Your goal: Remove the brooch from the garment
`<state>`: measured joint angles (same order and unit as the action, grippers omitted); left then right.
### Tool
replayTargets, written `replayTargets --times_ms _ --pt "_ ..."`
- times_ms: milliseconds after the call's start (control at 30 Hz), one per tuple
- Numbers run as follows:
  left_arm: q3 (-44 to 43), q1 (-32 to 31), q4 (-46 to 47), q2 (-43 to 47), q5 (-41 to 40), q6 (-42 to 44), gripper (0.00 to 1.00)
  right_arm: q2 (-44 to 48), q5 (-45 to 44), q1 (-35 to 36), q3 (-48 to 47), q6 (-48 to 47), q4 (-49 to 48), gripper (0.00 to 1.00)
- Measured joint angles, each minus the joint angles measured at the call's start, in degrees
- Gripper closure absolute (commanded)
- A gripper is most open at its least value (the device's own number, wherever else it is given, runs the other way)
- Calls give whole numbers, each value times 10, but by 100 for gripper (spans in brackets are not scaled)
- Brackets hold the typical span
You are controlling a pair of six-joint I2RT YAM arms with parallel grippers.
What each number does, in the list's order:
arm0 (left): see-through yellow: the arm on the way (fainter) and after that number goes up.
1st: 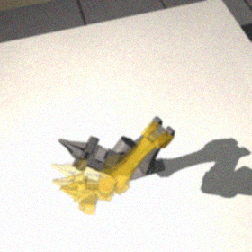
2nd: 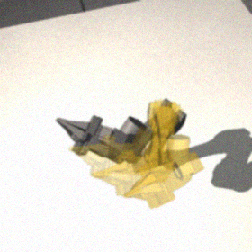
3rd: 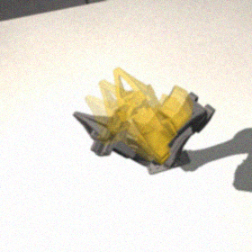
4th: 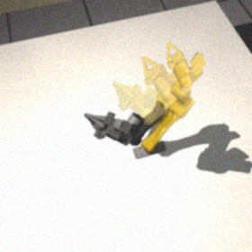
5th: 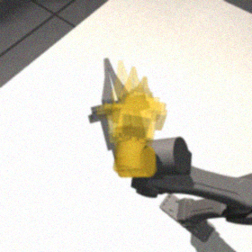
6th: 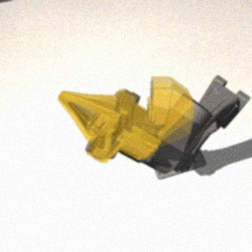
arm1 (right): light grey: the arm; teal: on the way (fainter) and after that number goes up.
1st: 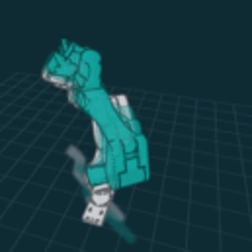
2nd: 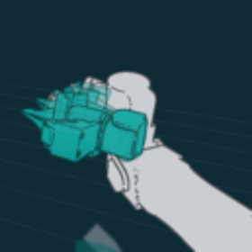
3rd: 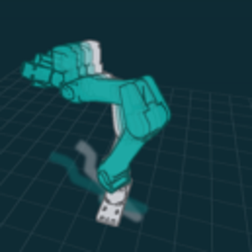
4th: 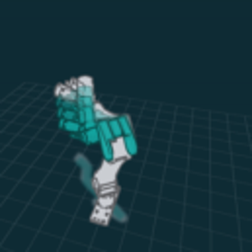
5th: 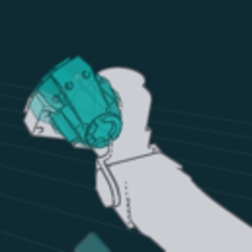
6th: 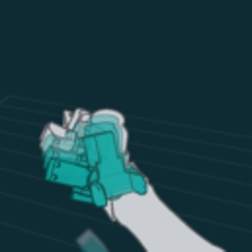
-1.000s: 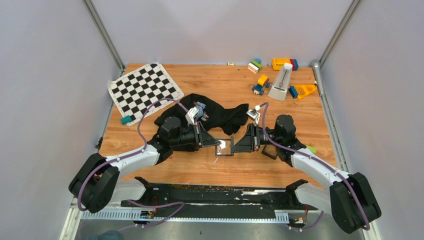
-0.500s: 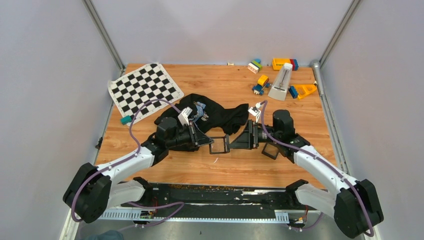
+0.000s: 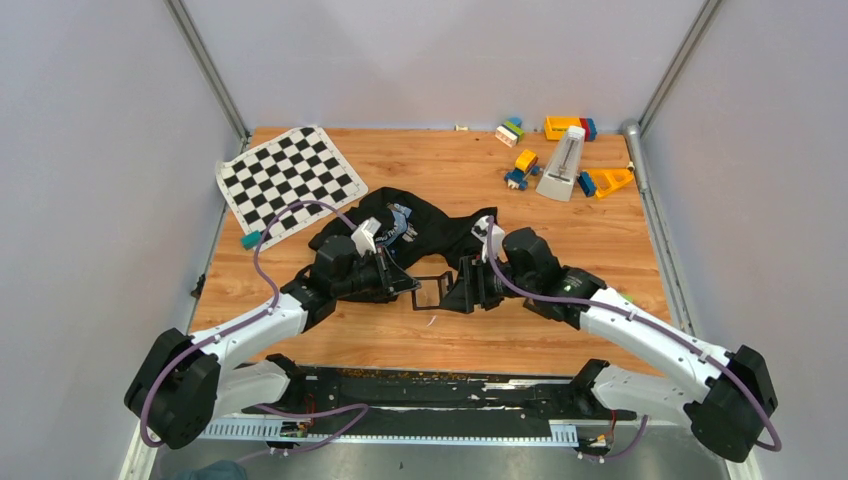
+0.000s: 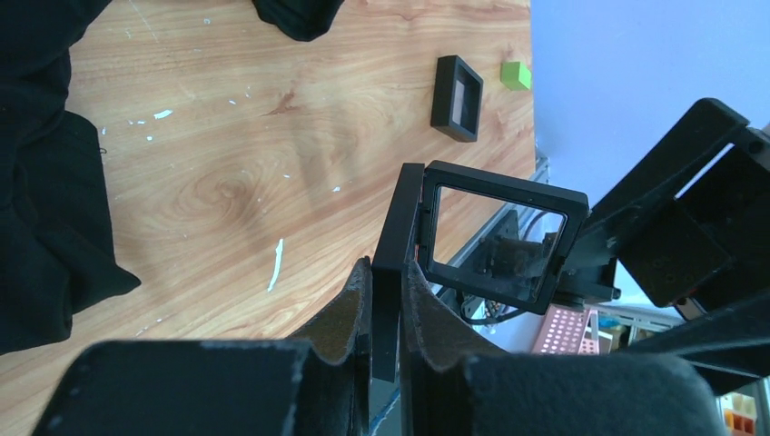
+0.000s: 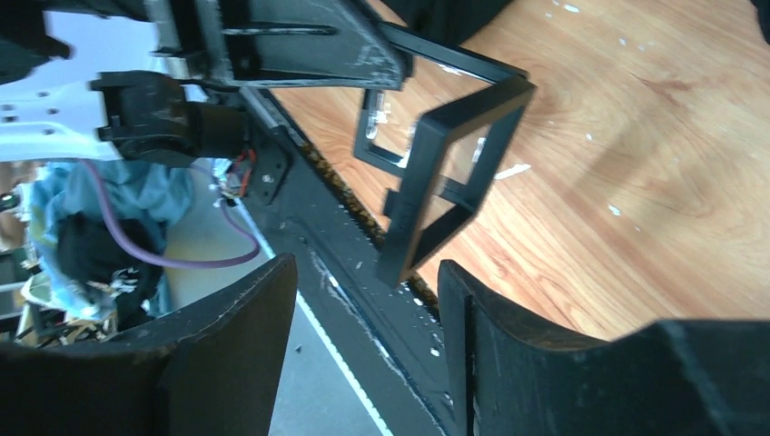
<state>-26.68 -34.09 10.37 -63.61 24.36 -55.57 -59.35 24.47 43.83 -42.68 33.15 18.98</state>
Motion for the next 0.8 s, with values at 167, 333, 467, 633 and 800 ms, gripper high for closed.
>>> replayTargets --times_ms 167,333,467,633,800 --pt "-1 0 -4 0 -6 2 94 -28 -57 14 -2 -5 23 62" --pt "-2 0 -4 0 -11 3 88 -33 -86 14 -2 -4 33 81" --pt "-2 1 -4 0 -14 3 68 -35 -96 14 -2 -4 40 98" --pt "-2 1 -4 0 -9 7 42 -41 -102 14 -2 -4 44 100" --pt "-37 1 -84 8 -49 53 36 -43 -134 15 -3 -7 62 100"
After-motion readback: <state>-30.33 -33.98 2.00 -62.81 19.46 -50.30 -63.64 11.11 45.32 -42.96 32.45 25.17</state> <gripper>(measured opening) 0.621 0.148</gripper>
